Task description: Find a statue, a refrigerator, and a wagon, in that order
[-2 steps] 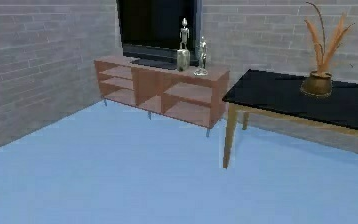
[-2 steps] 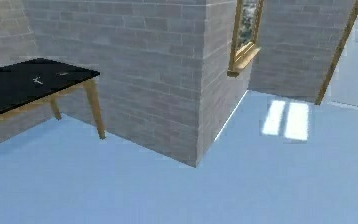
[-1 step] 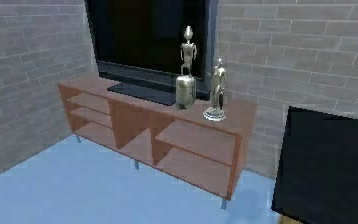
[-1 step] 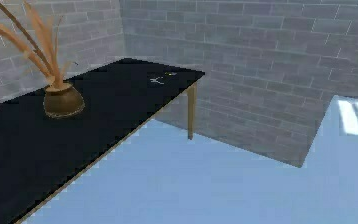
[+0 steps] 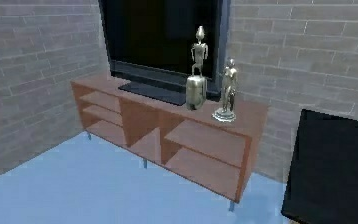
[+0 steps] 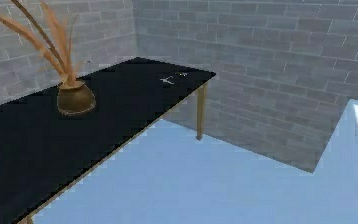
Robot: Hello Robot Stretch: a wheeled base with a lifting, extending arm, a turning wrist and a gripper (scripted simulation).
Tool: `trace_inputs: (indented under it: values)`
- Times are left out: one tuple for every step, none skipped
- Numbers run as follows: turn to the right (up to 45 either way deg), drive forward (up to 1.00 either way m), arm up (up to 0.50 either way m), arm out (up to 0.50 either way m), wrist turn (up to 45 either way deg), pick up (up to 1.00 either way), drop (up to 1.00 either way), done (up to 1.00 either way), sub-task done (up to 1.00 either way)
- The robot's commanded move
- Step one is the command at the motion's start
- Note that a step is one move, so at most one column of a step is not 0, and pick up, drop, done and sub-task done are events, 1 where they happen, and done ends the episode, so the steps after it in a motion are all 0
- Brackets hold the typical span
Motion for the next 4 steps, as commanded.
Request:
trace_inputs:
  values:
    - [0.0, 0.25, 0.00, 0.00, 0.0, 0.00, 0.00, 0.00, 0.00]
    - [15.0, 0.00, 0.00, 0.00, 0.0, 0.00, 0.00, 0.00, 0.00]
    - [0.0, 0.00, 0.00, 0.00, 0.0, 0.00, 0.00, 0.00, 1.00]
    - [45.0, 0.00, 0.00, 0.00, 0.0, 0.00, 0.00, 0.00, 0.00]
